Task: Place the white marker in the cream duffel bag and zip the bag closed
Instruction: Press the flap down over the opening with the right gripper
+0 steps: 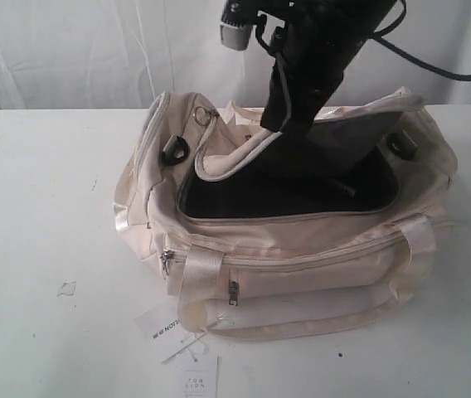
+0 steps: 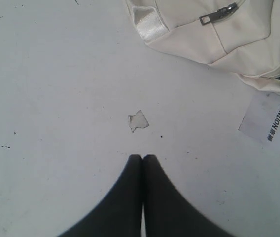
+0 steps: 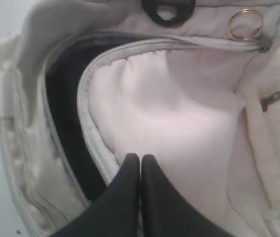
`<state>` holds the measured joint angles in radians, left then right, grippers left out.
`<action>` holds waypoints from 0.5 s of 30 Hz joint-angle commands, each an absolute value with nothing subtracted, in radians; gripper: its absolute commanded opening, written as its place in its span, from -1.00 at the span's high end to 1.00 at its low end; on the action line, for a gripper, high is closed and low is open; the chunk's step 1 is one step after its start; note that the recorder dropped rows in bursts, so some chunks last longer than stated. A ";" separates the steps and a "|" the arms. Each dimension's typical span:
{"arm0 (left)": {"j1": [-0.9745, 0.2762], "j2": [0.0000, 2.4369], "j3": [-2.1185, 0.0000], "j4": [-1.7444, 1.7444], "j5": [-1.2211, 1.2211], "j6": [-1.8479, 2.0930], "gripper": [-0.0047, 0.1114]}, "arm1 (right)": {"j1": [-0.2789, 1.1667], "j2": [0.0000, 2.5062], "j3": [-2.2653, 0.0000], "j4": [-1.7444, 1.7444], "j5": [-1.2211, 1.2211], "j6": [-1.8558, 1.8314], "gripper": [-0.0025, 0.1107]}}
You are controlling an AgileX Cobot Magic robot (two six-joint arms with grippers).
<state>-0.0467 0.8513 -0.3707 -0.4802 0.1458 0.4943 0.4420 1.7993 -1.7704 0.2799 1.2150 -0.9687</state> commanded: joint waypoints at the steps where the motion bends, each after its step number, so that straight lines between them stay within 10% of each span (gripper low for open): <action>1: -0.052 0.850 -0.363 -0.497 0.150 0.487 0.92 | 0.441 1.788 -1.747 0.377 1.221 -0.854 0.96; 15: -0.052 0.850 -0.363 -0.497 0.150 0.487 0.92 | 0.549 1.788 -1.576 0.443 1.221 -0.637 0.96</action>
